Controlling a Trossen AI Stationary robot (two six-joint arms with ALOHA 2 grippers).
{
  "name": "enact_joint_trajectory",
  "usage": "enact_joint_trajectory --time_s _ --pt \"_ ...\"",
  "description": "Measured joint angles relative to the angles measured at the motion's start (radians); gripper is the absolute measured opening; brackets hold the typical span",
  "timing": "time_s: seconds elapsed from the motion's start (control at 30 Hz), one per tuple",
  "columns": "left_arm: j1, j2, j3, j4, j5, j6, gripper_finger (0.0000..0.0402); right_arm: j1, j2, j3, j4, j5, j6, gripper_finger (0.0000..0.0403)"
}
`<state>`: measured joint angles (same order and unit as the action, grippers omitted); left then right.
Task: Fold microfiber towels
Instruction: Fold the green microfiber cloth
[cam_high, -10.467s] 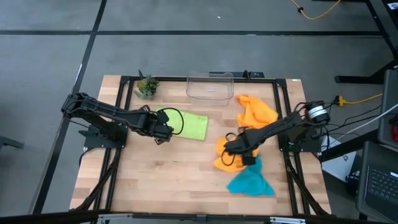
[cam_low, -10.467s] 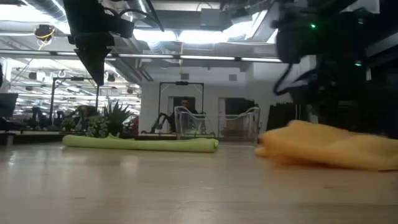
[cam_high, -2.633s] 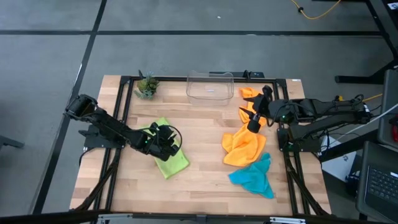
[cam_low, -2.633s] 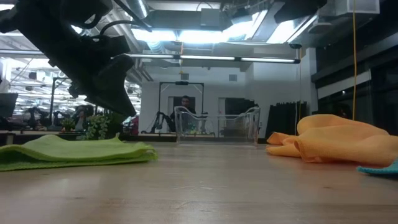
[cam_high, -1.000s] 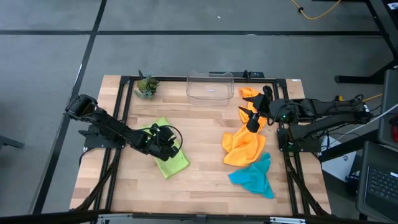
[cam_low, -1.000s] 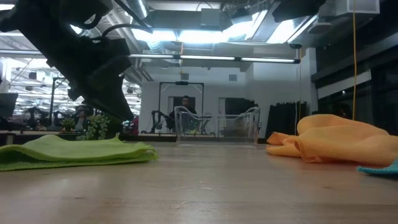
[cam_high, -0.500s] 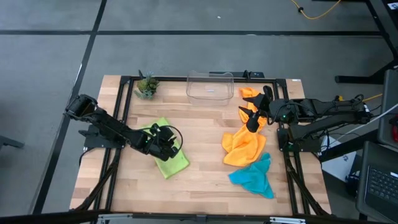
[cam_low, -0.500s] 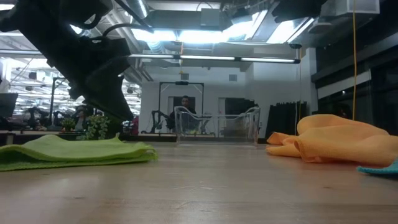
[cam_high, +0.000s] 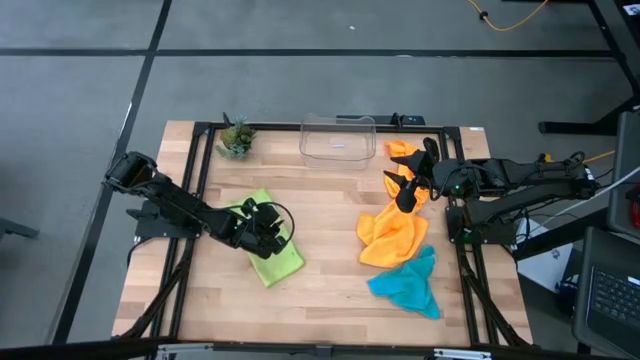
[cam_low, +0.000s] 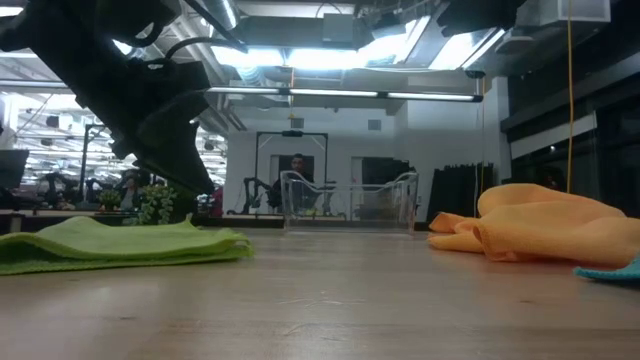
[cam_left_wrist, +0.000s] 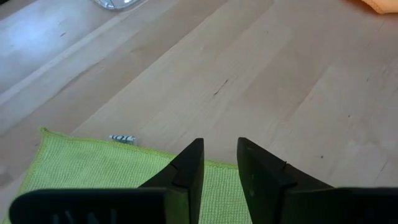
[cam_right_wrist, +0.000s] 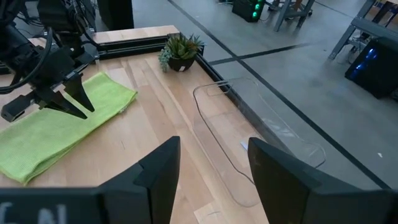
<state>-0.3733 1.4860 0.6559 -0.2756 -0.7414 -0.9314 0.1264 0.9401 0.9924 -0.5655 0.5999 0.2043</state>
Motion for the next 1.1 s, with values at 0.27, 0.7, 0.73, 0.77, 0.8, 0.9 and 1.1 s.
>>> enact_joint_trajectory --time_s 0.27,0.7,0.73,0.77,0.8,0.9,1.1 --pt "0.0 0.0 0.0 0.0 0.0 0.0 0.009 0.0 0.0 0.0 0.0 0.0 -0.002 0.0193" --pt "0.0 0.0 0.0 0.0 0.0 0.0 0.009 0.0 0.0 0.0 -0.001 0.0 -0.003 0.0193" --pt "0.0 0.0 0.0 0.0 0.0 0.0 0.009 0.0 0.0 0.0 -0.001 0.0 -0.003 0.0193" --pt "0.0 0.0 0.0 0.0 0.0 0.0 0.009 0.0 0.0 0.0 -0.001 0.0 -0.003 0.0193" --pt "0.0 0.0 0.0 0.0 0.0 0.0 0.009 0.0 0.0 0.0 -0.001 0.0 -0.003 0.0193" --pt "0.0 0.0 0.0 0.0 0.001 0.0 0.009 0.0 0.005 0.0 0.01 0.0 0.062 0.0193" --pt "0.0 0.0 0.0 0.0 0.086 0.059 0.009 0.001 0.141 0.001 0.197 -0.205 0.154 0.0193"
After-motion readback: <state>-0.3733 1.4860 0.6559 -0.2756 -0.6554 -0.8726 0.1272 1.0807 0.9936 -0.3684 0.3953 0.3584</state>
